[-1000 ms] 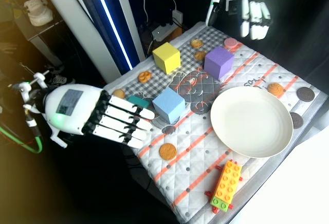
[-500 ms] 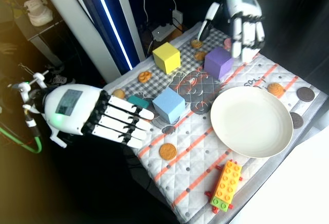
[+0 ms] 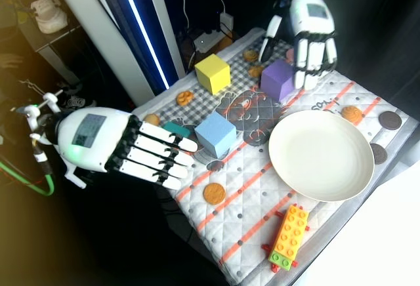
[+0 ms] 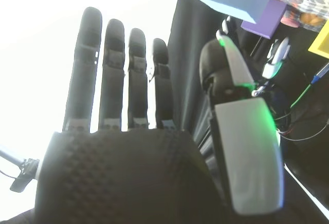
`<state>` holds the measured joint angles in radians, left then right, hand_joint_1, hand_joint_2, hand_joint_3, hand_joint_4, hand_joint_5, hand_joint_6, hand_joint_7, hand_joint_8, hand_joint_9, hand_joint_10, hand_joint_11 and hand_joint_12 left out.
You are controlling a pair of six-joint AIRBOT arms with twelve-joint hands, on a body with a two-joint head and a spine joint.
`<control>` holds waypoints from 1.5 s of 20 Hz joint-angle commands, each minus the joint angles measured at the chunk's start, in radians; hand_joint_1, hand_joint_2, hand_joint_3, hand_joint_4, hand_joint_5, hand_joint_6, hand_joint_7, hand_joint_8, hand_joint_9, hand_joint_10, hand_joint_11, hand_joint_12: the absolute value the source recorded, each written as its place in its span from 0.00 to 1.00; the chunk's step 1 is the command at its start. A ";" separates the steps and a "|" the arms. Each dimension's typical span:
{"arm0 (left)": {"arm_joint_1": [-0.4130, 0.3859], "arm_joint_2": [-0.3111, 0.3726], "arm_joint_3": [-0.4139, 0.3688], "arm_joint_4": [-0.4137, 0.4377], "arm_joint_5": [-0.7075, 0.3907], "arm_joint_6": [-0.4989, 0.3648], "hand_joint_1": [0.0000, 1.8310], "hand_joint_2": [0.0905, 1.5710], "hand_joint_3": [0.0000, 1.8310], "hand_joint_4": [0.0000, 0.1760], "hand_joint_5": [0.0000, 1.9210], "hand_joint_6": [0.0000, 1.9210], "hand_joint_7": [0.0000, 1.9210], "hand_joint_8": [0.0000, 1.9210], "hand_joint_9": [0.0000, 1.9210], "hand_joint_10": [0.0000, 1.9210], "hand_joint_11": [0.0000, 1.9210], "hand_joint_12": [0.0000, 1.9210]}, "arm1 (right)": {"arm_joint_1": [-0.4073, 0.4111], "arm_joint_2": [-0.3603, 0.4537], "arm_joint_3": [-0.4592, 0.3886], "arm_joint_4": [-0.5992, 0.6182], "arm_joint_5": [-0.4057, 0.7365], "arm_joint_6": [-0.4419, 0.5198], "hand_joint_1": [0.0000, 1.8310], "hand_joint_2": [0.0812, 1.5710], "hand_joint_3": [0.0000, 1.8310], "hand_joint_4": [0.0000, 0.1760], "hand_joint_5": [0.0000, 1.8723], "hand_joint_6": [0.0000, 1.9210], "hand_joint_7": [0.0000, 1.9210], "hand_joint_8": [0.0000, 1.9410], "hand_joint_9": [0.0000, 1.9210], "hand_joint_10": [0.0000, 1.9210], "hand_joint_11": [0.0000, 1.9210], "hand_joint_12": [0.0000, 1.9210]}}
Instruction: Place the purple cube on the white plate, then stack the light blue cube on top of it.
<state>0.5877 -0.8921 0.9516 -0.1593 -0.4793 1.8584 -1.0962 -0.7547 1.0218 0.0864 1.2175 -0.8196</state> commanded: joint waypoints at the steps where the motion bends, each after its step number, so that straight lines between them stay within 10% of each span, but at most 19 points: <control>1: -0.011 -0.002 0.010 -0.005 -0.099 0.001 0.47 0.51 0.00 1.00 0.05 0.00 0.24 0.00 0.29 0.01 0.06 0.73 | 0.006 0.004 0.004 0.024 0.115 0.004 0.42 0.79 0.00 0.00 0.26 0.00 0.28 0.00 0.30 0.00 0.30 0.06; 10: 0.001 -0.034 0.039 -0.048 -0.099 0.002 0.54 0.55 0.00 1.00 0.15 0.00 0.38 0.03 0.38 0.05 0.04 0.78 | 0.000 -0.002 0.006 0.023 0.115 0.004 0.41 0.80 0.00 0.00 0.26 0.00 0.29 0.00 0.31 0.00 0.29 0.04; 12: 0.005 -0.039 0.045 -0.061 -0.104 0.002 0.56 0.56 0.00 0.68 0.20 0.00 0.43 0.02 0.39 0.11 0.07 0.78 | 0.000 -0.002 0.007 0.023 0.115 0.004 0.36 0.81 0.00 0.00 0.27 0.00 0.29 0.00 0.31 0.00 0.31 0.05; 13: 0.006 -0.041 0.046 -0.066 -0.112 0.002 0.58 0.60 0.00 0.49 0.23 0.00 0.50 0.03 0.36 0.29 0.10 0.80 | 0.000 -0.002 0.007 0.023 0.115 0.004 0.37 0.80 0.00 0.00 0.27 0.00 0.30 0.00 0.32 0.00 0.32 0.05; 14: 0.007 -0.042 0.046 -0.072 -0.123 0.002 0.70 0.67 0.00 0.33 0.26 0.01 0.51 0.42 0.25 0.63 0.07 0.92 | 0.000 -0.002 0.008 0.023 0.115 0.004 0.37 0.80 0.00 0.00 0.27 0.00 0.30 0.00 0.33 0.01 0.33 0.06; 15: 0.006 -0.043 0.045 -0.073 -0.133 0.002 0.73 0.69 0.00 0.27 0.31 0.01 0.49 0.54 0.23 0.76 0.09 0.94 | 0.000 -0.003 0.008 0.023 0.115 0.004 0.36 0.80 0.00 0.00 0.27 0.00 0.31 0.00 0.33 0.01 0.34 0.06; 16: 0.004 -0.044 0.045 -0.073 -0.141 0.002 0.74 0.68 0.00 0.00 0.38 0.01 0.51 0.54 0.30 0.74 0.18 0.90 | -0.001 -0.004 0.009 0.023 0.115 0.004 0.38 0.80 0.00 0.00 0.27 0.00 0.31 0.00 0.34 0.01 0.34 0.06; 22: -0.041 -0.032 0.037 -0.058 -0.199 0.003 0.75 0.67 0.00 0.00 0.43 0.01 0.53 0.51 0.44 0.54 0.26 0.78 | -0.003 -0.008 0.012 0.023 0.115 0.004 0.38 0.80 0.00 0.00 0.27 0.00 0.31 0.00 0.33 0.00 0.29 0.04; 23: -0.058 -0.032 0.041 -0.055 -0.204 0.003 0.69 0.71 0.00 0.00 0.44 0.47 0.48 0.58 0.44 0.53 0.29 0.76 | -0.003 -0.010 0.012 0.023 0.115 0.004 0.37 0.81 0.00 0.00 0.27 0.00 0.31 0.00 0.33 0.00 0.30 0.05; 24: -0.080 -0.035 0.049 -0.053 -0.206 0.003 0.68 0.74 0.00 0.00 0.37 0.60 0.49 0.63 0.45 0.53 0.35 0.75 | -0.003 -0.012 0.014 0.023 0.115 0.004 0.37 0.81 0.00 0.00 0.27 0.00 0.31 0.00 0.33 0.00 0.30 0.05; 30: -0.268 -0.148 0.200 -0.035 -0.067 0.003 0.67 0.68 0.00 0.00 0.49 0.52 0.56 0.46 0.58 0.38 0.49 0.64 | -0.001 -0.021 0.022 0.023 0.115 0.004 0.39 0.81 0.00 0.00 0.27 0.00 0.32 0.00 0.33 0.00 0.31 0.05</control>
<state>0.3256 -1.0485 1.1580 -0.2016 -0.4660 1.8626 -1.1023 -0.7765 1.0370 0.0849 1.2160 -0.8165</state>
